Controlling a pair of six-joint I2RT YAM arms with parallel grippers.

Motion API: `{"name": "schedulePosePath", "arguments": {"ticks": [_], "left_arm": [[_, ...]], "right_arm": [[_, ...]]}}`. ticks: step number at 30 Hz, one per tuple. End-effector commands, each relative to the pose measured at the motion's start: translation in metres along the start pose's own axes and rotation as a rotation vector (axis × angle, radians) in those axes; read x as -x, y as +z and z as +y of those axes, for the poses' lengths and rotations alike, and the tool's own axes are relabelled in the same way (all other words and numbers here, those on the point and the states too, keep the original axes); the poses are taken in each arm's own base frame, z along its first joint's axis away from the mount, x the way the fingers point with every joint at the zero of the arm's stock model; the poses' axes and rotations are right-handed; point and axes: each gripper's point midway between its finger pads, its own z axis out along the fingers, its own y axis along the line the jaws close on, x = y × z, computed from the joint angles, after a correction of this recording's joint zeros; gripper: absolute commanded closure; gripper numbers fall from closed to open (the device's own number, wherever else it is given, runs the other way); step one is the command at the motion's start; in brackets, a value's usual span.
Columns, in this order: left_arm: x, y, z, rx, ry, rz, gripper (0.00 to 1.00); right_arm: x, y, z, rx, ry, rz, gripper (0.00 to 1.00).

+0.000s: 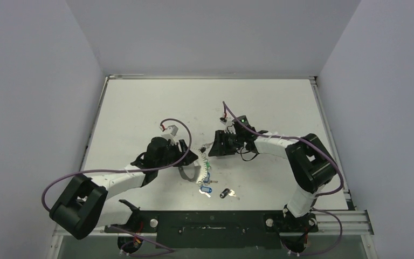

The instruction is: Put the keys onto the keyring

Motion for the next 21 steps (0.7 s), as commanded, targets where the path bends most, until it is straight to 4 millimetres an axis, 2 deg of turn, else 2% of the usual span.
{"name": "schedulePosePath", "arguments": {"ticks": [1, 5, 9, 16, 21], "left_arm": [[0.011, 0.013, -0.024, -0.087, 0.01, 0.004, 0.51], [0.002, 0.023, -0.025, -0.087, 0.081, 0.038, 0.51], [0.003, 0.027, -0.023, -0.054, 0.152, 0.025, 0.51], [0.018, 0.015, -0.015, 0.015, 0.233, -0.058, 0.51], [0.019, 0.003, -0.008, 0.034, 0.274, -0.102, 0.51]], "right_arm": [[0.013, 0.013, 0.015, 0.083, -0.003, -0.025, 0.56], [0.009, 0.016, 0.006, 0.031, 0.031, 0.004, 0.59], [0.008, 0.025, 0.01, 0.025, 0.056, 0.018, 0.62], [0.0, 0.05, 0.03, 0.044, 0.055, 0.069, 0.69], [0.017, 0.043, 0.044, 0.061, 0.022, 0.027, 0.73]]}}
